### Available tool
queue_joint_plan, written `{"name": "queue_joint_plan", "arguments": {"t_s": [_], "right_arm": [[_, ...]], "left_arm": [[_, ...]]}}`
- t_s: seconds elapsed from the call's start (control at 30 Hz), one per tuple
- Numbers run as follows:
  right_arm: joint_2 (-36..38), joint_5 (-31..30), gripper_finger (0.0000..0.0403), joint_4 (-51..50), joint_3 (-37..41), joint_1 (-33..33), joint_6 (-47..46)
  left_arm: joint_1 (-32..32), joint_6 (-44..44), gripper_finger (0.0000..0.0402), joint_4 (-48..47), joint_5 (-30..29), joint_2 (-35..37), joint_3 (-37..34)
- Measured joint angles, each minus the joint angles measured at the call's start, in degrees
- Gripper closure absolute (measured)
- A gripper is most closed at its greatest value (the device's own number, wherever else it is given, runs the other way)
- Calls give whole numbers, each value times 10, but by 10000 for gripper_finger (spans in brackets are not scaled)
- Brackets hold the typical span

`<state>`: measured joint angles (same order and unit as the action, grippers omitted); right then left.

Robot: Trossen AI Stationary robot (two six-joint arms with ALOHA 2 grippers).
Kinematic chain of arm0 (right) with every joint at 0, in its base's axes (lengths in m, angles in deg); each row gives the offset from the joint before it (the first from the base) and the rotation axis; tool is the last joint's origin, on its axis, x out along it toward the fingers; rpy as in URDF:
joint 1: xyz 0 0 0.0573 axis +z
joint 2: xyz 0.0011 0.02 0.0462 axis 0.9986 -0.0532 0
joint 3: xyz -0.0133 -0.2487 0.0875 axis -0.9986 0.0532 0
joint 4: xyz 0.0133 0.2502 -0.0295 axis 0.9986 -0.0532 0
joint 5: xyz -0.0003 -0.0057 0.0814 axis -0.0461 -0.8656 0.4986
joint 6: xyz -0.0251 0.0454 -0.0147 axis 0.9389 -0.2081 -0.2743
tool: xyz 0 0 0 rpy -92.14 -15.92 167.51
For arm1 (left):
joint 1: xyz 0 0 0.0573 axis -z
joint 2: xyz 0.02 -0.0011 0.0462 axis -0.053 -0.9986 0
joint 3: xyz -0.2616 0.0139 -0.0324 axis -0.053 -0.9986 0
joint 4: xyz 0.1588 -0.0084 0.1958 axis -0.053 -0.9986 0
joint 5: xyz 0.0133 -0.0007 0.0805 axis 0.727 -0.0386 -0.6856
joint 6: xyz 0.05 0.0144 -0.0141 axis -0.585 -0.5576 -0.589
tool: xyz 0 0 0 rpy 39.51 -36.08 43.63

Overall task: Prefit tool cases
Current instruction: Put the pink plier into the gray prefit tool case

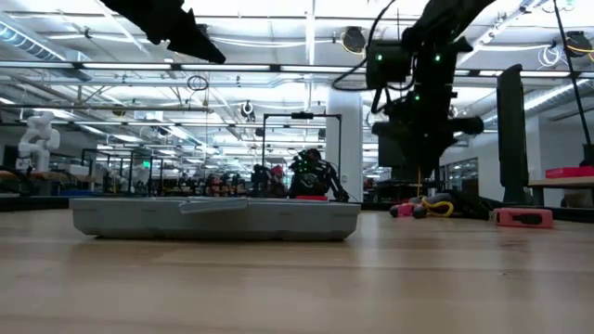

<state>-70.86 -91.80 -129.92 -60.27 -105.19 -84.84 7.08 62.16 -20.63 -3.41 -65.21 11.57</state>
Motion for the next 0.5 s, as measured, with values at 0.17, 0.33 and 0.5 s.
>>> {"name": "queue_joint_plan", "arguments": {"t_s": [0.17,0.33,0.5], "right_arm": [[-40,45,289,24,0,-6,-6],[-92,54,289,27,0,-4,-29],[-139,55,289,34,-3,-15,-30]], "left_arm": [[0,6,290,-2,2,0,-11],[0,15,290,-7,2,0,-20],[0,15,290,-1,2,0,-28]]}}
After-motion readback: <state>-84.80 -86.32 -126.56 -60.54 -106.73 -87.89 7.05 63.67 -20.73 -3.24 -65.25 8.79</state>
